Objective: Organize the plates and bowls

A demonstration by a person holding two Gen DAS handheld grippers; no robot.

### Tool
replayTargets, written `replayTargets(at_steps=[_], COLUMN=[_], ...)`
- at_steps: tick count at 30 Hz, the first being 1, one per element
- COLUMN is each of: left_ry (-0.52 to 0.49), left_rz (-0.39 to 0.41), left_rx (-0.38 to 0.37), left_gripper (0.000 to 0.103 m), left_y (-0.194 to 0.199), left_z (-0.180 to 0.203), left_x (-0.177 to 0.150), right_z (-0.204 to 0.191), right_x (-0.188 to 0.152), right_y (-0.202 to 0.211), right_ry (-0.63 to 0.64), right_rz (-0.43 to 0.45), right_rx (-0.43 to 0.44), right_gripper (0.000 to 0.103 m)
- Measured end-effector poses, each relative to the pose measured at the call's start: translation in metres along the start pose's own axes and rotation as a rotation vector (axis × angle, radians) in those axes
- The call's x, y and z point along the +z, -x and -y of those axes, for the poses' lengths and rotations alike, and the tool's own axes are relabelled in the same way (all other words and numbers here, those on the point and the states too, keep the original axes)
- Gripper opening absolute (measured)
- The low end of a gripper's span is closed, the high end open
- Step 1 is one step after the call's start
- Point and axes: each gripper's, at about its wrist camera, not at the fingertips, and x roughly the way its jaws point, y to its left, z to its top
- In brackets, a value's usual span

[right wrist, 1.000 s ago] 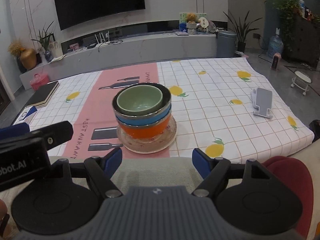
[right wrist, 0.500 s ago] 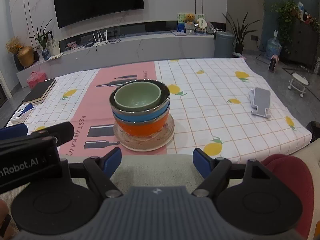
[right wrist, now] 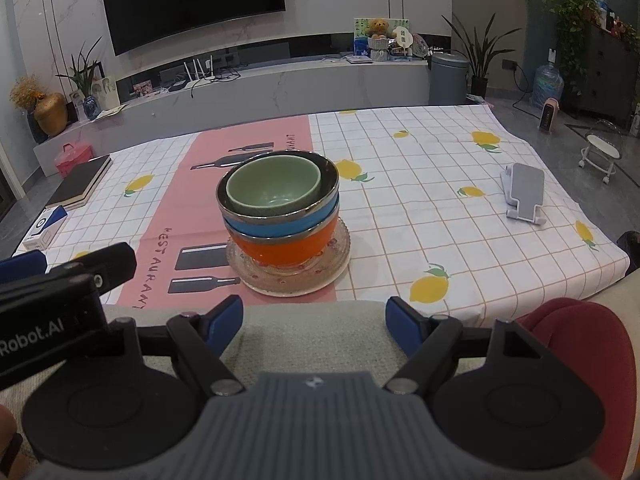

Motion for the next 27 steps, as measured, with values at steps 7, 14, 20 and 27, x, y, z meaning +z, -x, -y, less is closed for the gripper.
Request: replayTargets(at_steps=[7, 14, 20, 27], left_ry=[0.001, 0.003, 0.002, 0.002], left_rz=[-0.006, -0.008, -0.009, -0.009], left_rx=[0.004, 0.009, 0.014, 0.016], left_gripper=[0.103, 0.103, 0.103, 0.103], left_y=[-0.0006, -0.0013, -0.0017, -0.0016], left_z=[-0.0007, -0.0015, -0.0017, -0.0012], left_x=[-0.0008, -0.0011, -0.0019, -0.0020], right_z=[0.0006, 0.0018, 0.0017, 0.0010], right_x=[-0.0003, -0.0005, -0.0006, -0.0005], right_y=[-0.0008, -0.0022, -0.0020, -0.0017], right_ry=[-0.005, -0.015, -0.015, -0.011], right_rz=[-0.004, -0.009, -0.009, -0.005], right_rx=[-0.006, -0.012, -0.012, -0.021], right_gripper=[0.077, 0.077, 0.077, 0.077])
